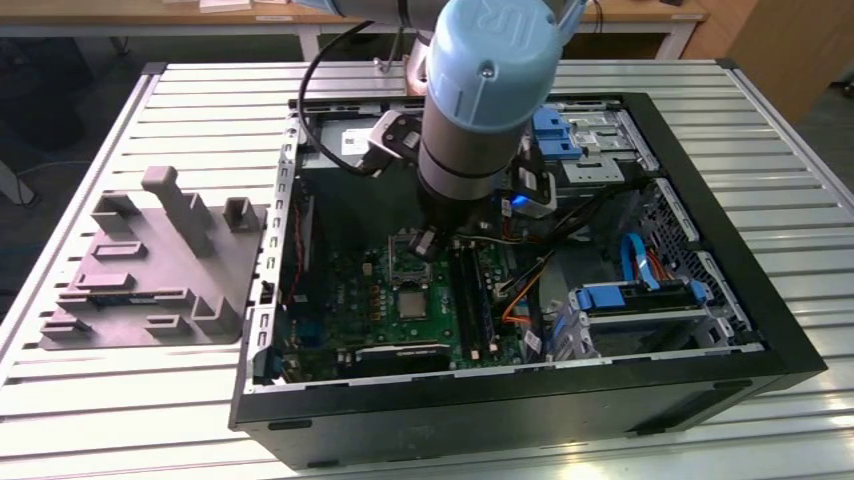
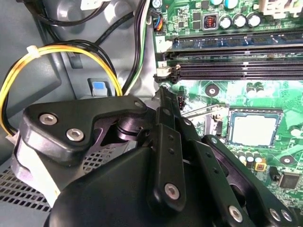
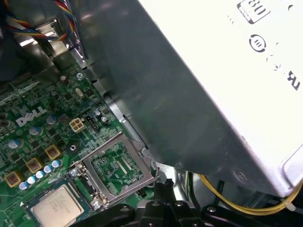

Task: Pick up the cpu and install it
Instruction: 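Close the cpu cover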

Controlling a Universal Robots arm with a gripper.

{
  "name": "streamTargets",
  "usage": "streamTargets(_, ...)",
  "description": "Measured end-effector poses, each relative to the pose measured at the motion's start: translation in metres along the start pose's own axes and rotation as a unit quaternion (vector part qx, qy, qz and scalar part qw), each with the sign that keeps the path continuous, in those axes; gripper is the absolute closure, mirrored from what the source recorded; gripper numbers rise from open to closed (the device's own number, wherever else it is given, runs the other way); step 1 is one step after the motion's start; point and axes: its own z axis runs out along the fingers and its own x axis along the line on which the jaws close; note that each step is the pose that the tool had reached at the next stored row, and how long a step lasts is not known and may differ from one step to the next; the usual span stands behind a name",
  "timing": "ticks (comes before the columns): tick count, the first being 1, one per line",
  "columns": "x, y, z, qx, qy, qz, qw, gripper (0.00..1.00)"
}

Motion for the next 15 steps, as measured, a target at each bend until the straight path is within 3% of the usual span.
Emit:
streamTargets(7, -0.0006, 0.0015, -0.0039, 0.0044, 0.0071, -0.002, 1.0000, 0.89)
streamTargets(15, -0.0021, 0.0030, -0.0104, 0.0048, 0.0076, -0.002, 1.0000, 0.89)
